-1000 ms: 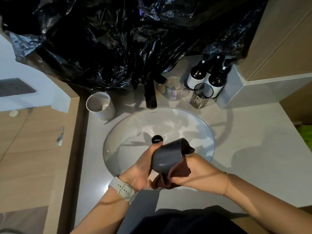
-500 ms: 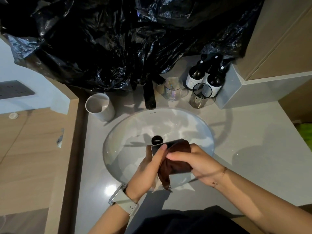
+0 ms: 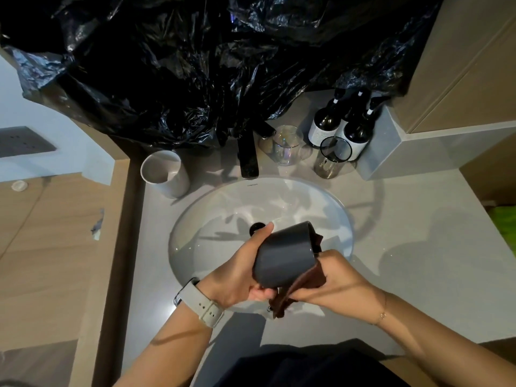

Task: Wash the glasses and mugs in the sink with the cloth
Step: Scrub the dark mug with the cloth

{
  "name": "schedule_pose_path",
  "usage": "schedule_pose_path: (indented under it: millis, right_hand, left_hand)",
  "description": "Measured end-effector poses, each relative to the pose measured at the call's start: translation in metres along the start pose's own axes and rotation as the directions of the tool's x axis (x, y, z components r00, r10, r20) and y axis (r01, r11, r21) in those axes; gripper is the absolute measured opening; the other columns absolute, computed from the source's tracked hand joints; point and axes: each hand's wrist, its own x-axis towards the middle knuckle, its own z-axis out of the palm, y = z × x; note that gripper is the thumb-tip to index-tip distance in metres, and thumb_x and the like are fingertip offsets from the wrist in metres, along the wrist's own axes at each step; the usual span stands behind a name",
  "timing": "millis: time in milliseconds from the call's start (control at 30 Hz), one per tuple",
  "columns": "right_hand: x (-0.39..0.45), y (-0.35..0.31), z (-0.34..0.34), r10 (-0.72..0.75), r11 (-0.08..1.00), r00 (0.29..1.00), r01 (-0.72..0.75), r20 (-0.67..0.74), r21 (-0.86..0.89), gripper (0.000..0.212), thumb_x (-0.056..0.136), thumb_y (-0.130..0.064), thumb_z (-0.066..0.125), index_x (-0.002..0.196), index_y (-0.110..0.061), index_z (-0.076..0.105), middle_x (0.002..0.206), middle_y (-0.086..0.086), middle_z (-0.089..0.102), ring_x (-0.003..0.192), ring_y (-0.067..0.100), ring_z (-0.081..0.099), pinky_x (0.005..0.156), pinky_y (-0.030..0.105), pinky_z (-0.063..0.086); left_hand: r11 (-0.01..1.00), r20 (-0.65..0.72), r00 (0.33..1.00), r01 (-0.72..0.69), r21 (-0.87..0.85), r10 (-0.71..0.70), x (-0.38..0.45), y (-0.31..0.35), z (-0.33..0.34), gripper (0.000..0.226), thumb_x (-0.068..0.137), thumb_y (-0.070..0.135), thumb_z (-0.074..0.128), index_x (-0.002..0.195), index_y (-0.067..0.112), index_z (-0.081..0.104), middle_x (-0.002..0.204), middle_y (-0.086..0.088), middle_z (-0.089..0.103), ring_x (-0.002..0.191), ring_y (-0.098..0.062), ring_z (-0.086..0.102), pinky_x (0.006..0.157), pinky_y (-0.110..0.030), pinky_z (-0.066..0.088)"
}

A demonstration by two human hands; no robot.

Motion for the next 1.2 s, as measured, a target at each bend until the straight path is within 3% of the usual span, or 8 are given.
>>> schedule_pose_path:
  millis: [133, 233, 533, 600, 833, 1033, 1100, 1200]
  right_hand:
    - [0.004, 0.004, 0.005, 0.092, 0.868, 0.992, -0.036, -0.09, 0.495, 0.015, 0.078, 0.003, 0.073, 0.093, 0.002, 0.073, 0.092, 0.016, 0.075, 0.086, 0.024, 0.072, 0.076, 0.028, 0.056]
    - [0.009, 0.001, 0.008, 0.202, 0.702, 0.978, -0.107, -0.053, 0.704, 0.027, 0.074, -0.008, 0.071, 0.098, 0.004, 0.071, 0.099, 0.025, 0.071, 0.091, 0.032, 0.07, 0.077, 0.031, 0.057]
    - [0.01, -0.005, 0.009, 0.062, 0.876, 0.991, 0.002, -0.116, 0.482, 0.02, 0.077, 0.011, 0.07, 0.092, -0.003, 0.071, 0.084, 0.004, 0.076, 0.081, 0.013, 0.071, 0.071, 0.02, 0.054]
    - [0.007, -0.004, 0.007, 0.034, 0.868, 0.994, 0.023, -0.105, 0.496, 0.021, 0.071, 0.006, 0.07, 0.091, -0.003, 0.071, 0.083, 0.003, 0.076, 0.081, 0.013, 0.071, 0.072, 0.02, 0.054]
    - [0.007, -0.014, -0.005, 0.219, 0.744, 0.974, -0.135, -0.049, 0.654, 0.016, 0.068, -0.01, 0.075, 0.084, -0.007, 0.077, 0.092, 0.018, 0.074, 0.086, 0.026, 0.072, 0.075, 0.029, 0.058]
    - [0.018, -0.017, -0.006, 0.352, 0.599, 0.929, -0.318, 0.116, 0.735, 0.03, 0.076, -0.019, 0.071, 0.102, -0.004, 0.073, 0.104, 0.02, 0.071, 0.096, 0.027, 0.07, 0.087, 0.034, 0.057]
    - [0.02, -0.016, 0.001, 0.343, 0.595, 0.939, -0.243, 0.031, 0.766, 0.031, 0.073, -0.017, 0.072, 0.099, -0.002, 0.073, 0.099, 0.019, 0.072, 0.091, 0.025, 0.071, 0.083, 0.032, 0.058]
    - [0.017, -0.014, 0.016, 0.24, 0.775, 0.963, -0.116, -0.12, 0.622, 0.017, 0.075, -0.001, 0.073, 0.092, 0.0, 0.073, 0.088, 0.013, 0.075, 0.081, 0.02, 0.072, 0.072, 0.026, 0.058]
  left_hand:
    - [0.86, -0.134, 0.973, -0.096, 0.501, 0.186, -0.003, -0.005, 0.004, 0.077, 0.081, 0.086, 0.032, 0.117, 0.022, 0.055, 0.088, 0.004, 0.069, 0.076, -0.008, 0.067, 0.068, -0.023, 0.051]
    - [0.83, -0.258, 0.863, -0.271, 0.487, 0.433, 0.0, -0.015, 0.009, 0.063, 0.074, 0.08, 0.05, 0.114, 0.032, 0.053, 0.102, 0.01, 0.072, 0.094, -0.001, 0.068, 0.092, -0.026, 0.05]
    - [0.964, -0.109, 0.963, -0.23, 0.13, 0.245, 0.003, -0.003, 0.012, 0.042, 0.098, 0.049, 0.047, 0.094, 0.024, 0.081, 0.099, -0.007, 0.077, 0.095, -0.018, 0.073, 0.087, -0.029, 0.053]
    - [0.955, -0.137, 0.949, -0.267, 0.133, 0.284, 0.005, -0.004, 0.017, 0.037, 0.098, 0.048, 0.049, 0.107, 0.021, 0.073, 0.1, -0.005, 0.077, 0.093, -0.016, 0.073, 0.083, -0.026, 0.054]
    - [0.754, -0.33, 0.693, -0.49, 0.438, 0.641, 0.004, -0.025, 0.03, 0.041, 0.088, 0.059, 0.053, 0.105, 0.022, 0.057, 0.093, 0.007, 0.074, 0.089, -0.005, 0.07, 0.082, -0.026, 0.053]
    - [0.52, -0.204, 0.555, -0.502, 0.691, 0.807, 0.003, -0.04, 0.012, 0.051, 0.089, 0.071, 0.034, 0.111, 0.028, 0.053, 0.093, 0.009, 0.067, 0.093, -0.007, 0.065, 0.082, -0.025, 0.05]
    - [0.563, -0.219, 0.584, -0.508, 0.652, 0.781, 0.002, -0.038, 0.007, 0.053, 0.091, 0.071, 0.029, 0.112, 0.031, 0.056, 0.098, 0.011, 0.068, 0.098, -0.006, 0.065, 0.087, -0.022, 0.048]
    - [0.786, -0.238, 0.781, -0.455, 0.418, 0.578, 0.006, -0.027, 0.001, 0.072, 0.087, 0.081, 0.026, 0.119, 0.028, 0.064, 0.108, 0.002, 0.074, 0.106, -0.013, 0.068, 0.1, -0.033, 0.048]
